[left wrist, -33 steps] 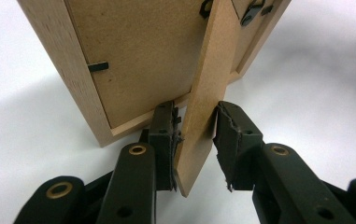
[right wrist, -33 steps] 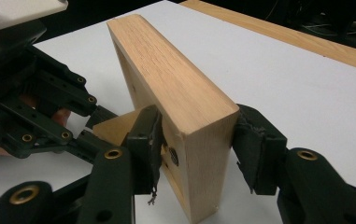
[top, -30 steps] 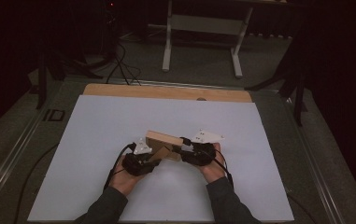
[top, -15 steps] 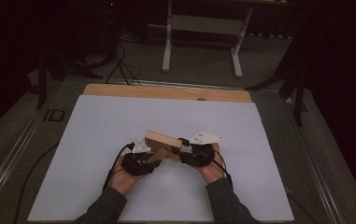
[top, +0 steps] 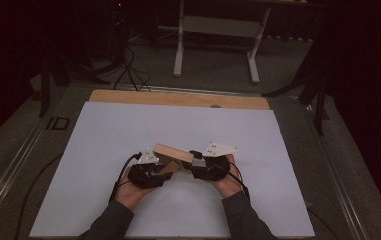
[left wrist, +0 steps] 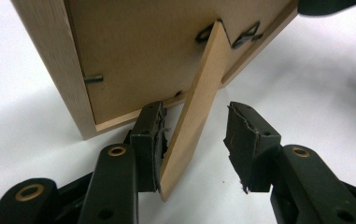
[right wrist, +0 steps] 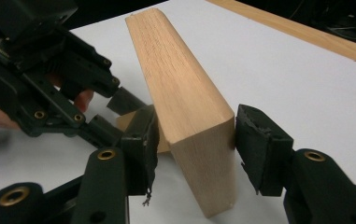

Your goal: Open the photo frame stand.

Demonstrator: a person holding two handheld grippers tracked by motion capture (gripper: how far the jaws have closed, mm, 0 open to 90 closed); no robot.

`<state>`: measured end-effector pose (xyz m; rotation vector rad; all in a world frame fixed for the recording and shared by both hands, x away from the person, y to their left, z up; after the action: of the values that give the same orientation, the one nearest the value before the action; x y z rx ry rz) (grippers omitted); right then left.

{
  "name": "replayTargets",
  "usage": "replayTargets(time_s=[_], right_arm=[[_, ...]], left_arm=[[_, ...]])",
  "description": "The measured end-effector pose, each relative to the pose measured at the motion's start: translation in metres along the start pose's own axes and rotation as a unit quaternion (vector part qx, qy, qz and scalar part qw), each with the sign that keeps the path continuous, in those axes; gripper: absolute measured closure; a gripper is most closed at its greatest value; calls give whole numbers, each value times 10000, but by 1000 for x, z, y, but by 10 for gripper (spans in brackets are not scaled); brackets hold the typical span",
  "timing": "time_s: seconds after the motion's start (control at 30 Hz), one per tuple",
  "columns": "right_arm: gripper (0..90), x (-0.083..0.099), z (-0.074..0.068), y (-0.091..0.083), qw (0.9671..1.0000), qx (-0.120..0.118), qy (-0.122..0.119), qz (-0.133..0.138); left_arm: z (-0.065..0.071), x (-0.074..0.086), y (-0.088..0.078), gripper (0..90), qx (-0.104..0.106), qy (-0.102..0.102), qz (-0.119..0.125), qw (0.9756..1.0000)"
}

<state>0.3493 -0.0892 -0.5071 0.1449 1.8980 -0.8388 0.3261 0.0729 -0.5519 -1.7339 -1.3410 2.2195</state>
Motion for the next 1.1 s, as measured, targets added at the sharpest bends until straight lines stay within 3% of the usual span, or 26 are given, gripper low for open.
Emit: replayTargets(time_s=[0.33, 1.1], right_arm=[[446, 3, -5, 0, 9997, -137, -131, -157], [333, 2, -8, -5, 9993, -61, -262, -243]], left_arm=[[2, -2, -4, 575, 85, 28, 50, 9999], [-2, -2, -13, 574, 32, -3, 116, 9999]])
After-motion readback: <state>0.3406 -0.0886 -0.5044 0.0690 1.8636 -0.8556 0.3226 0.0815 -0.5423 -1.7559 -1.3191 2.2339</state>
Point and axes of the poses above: each handheld gripper's, and its own axes: y roughly forward along the jaws, x roughly out of its underside, z roughly to its right, the point moved 6 cm from there along y, roughly forward along the jaws, and after that the axes turned 13 degrees about y, right-handed, at the moved point
